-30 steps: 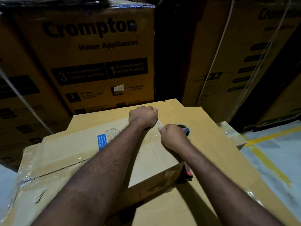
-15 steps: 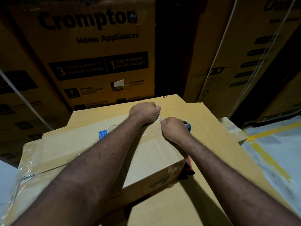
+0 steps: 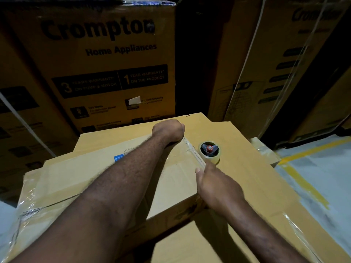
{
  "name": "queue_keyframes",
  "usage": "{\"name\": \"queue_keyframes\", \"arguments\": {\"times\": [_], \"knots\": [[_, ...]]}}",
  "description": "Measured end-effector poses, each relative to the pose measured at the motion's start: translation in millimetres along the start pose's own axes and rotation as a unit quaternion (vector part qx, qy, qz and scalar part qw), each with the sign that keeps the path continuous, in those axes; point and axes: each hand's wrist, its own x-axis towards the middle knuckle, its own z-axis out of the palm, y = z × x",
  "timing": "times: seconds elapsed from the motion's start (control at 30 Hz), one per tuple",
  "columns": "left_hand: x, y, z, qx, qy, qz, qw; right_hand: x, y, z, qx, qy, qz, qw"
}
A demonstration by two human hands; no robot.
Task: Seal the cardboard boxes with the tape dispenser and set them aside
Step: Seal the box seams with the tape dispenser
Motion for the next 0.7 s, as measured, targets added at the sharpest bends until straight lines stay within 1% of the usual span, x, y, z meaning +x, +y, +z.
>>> {"name": "queue_keyframes", "arguments": {"times": [0.13,0.2,0.3,0.37,0.47,0.6,0.67,0.7], "knots": [[6,-11,4,-0.038,-0.038,-0.001,0.999,1,-1,2,0.009,0.02,0.03,0.999],[0,-18,3,-0.054,-0.055,0.015,0.997,4,-7,4,0.0,0.032,0.034,0.999],[-18,-31,-3,-0.032,-0.056,0.058,0.996,4,-11,3,-0.003,0.037,0.023,0.999],[-30,-48,-9,-0.025,-0.083,0.053,0.995,2,-8,2,0.005,0.036,0.017,0.999],[-52,-91,-18,-0.014,-0.121,0.009,0.992,0,-4,2,0.013,0.037,0.007,0.999],[-101,-162,-39,0.013,-0.139,-0.084,0.987,1,0,0,0.002,0.027,-0.005,1.0],[-138,-203,-50,0.043,-0.117,-0.145,0.982,2,-1,-6,-0.007,0.009,-0.004,1.0],[-158,-223,-55,0.052,-0.09,-0.181,0.978,1,-2,-9,-0.01,0.002,0.0,1.0]]}}
